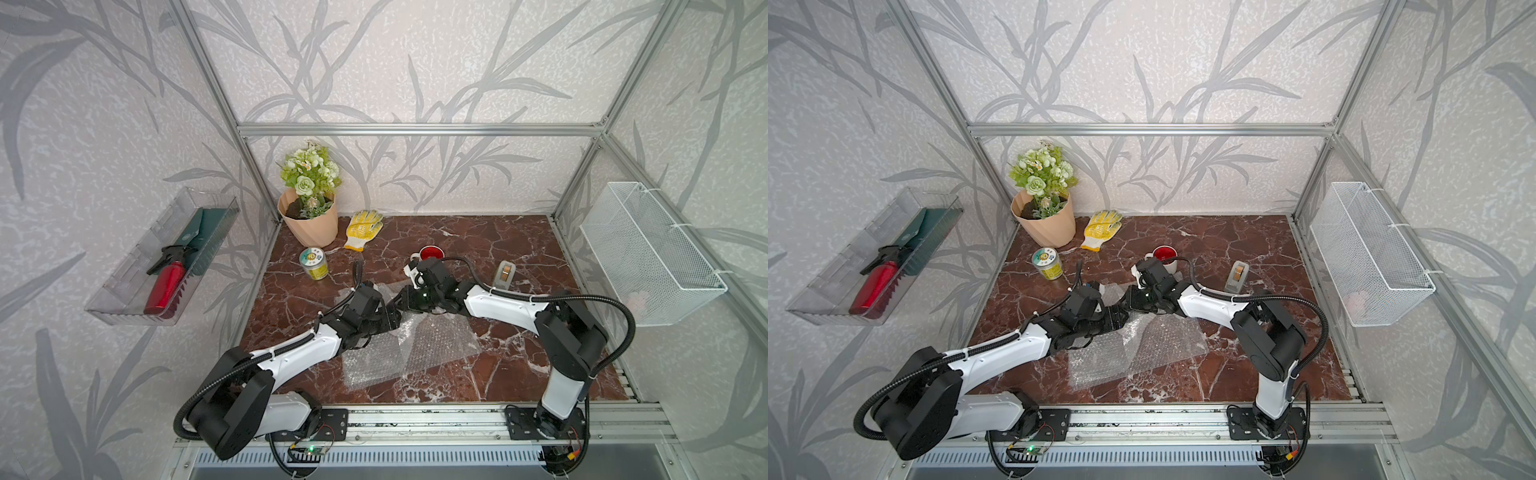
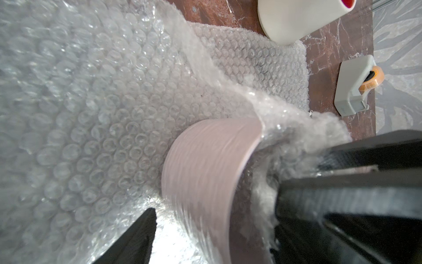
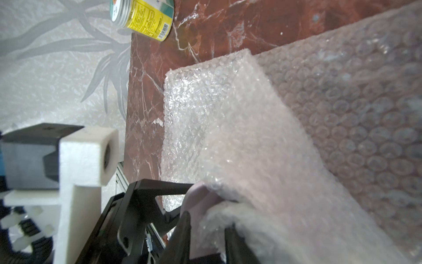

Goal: Wrap mugs in bubble wrap
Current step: Wrap the mug in bubble wrap.

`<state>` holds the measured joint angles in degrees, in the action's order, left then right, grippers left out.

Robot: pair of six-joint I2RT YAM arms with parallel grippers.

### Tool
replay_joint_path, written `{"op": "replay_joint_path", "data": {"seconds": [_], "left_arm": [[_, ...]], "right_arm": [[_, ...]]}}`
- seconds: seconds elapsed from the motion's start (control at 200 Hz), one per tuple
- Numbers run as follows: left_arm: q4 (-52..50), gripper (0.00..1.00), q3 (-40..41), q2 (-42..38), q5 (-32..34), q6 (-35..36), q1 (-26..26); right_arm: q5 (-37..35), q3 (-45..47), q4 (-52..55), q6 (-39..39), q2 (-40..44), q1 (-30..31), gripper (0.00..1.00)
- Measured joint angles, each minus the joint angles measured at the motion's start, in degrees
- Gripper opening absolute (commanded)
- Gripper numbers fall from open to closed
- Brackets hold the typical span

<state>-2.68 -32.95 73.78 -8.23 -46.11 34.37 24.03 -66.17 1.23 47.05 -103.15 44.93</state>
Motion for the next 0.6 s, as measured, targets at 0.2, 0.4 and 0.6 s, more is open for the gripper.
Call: {"op": "replay_joint_path", "data": {"seconds": [0.2,0.4,0.6], "left_arm": [[0.2,0.77,0.0,0.2,-0.2,0.0,-0.1],[1.1,0.75,0.0,1.1,-0.9,0.0,-0.3],[1.7,0.67,-0.8,2.6,-2.2,0.0,-0.4]], "right_arm": [[-5.4,0.0,7.9,-4.7,9.9,-0.4,0.46],[-15.8,0.7,17.3,-9.4,18.4,-0.4,0.63],[-18.0,2.7,22.2,-10.7,14.1,-0.3,0.63]]}}
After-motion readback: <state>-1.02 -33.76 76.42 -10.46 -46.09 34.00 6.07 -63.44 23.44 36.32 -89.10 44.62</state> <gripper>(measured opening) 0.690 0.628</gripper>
